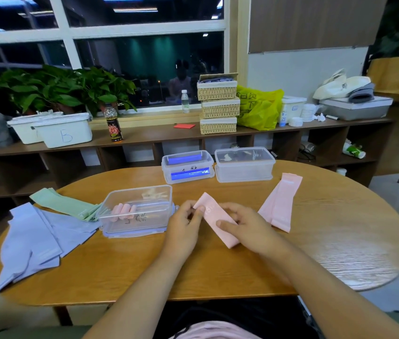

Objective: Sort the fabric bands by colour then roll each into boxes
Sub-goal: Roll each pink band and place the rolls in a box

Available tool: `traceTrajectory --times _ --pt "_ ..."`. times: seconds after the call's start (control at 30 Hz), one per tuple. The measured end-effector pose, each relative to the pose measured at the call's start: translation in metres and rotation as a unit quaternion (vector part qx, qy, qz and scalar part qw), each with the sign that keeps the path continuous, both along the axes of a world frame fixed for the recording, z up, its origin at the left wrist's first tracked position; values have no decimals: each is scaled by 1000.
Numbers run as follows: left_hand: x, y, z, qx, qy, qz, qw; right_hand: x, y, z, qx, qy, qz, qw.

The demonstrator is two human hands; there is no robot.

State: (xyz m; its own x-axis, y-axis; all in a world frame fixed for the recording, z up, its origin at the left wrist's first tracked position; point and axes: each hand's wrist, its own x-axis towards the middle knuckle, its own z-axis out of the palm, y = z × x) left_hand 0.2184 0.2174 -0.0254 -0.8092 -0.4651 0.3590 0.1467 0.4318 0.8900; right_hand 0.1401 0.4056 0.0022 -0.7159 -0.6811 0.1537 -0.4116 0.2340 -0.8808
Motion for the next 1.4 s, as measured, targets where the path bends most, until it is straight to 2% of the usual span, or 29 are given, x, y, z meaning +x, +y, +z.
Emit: traceTrajectory --times 0.07,0.13,0.2,0.3,0.4,0.5,0.57,0.63,0.7,0.83,0.97,1.07,1.23,1.33,1.4 --pt "-1 0 0 3 -5 -8 1000 1 -1 5 11 -5 18 1000" --pt "-1 2 2 -12 -1 -24 1000 -2 -3 8 64 57 22 996" --pt "-2 1 1 -9 4 -25 1000 -9 -8 10 72 68 21 995" --pt "-5 -4 -4 32 -6 -3 999 -22 -20 18 -5 4 -9 1000" --pt "-6 -5 -4 29 -62 -6 998 -46 -41 36 -75 -59 -53 994" --pt "-5 0 -1 -5 -90 4 996 -81 -65 40 -49 -89 -90 991" --pt "-6 1 -3 -25 -95 23 995 -101 -73 28 63 -31 -104 992" --pt "-7 -1 -6 -37 -106 30 993 -112 -74 10 157 48 -140 976" --pt "-7 -2 -8 -61 -126 24 990 -112 -72 -6 147 79 -164 972" --pt "-2 3 -8 -148 -158 -27 976 -90 -53 -30 48 81 -178 979" --pt "11 9 -7 -215 -172 -62 959 -56 -20 -36 19 137 -187 973" --pt "17 10 -10 -256 -166 -81 949 -33 -5 -34 37 196 -151 968" --pt "13 17 -11 -303 -139 -74 940 -5 19 -30 81 169 -169 968" --pt "12 18 -11 -301 -130 -72 942 3 27 -27 137 177 -135 965" --pt "11 17 -11 -300 -125 -71 943 3 27 -28 138 174 -108 969"
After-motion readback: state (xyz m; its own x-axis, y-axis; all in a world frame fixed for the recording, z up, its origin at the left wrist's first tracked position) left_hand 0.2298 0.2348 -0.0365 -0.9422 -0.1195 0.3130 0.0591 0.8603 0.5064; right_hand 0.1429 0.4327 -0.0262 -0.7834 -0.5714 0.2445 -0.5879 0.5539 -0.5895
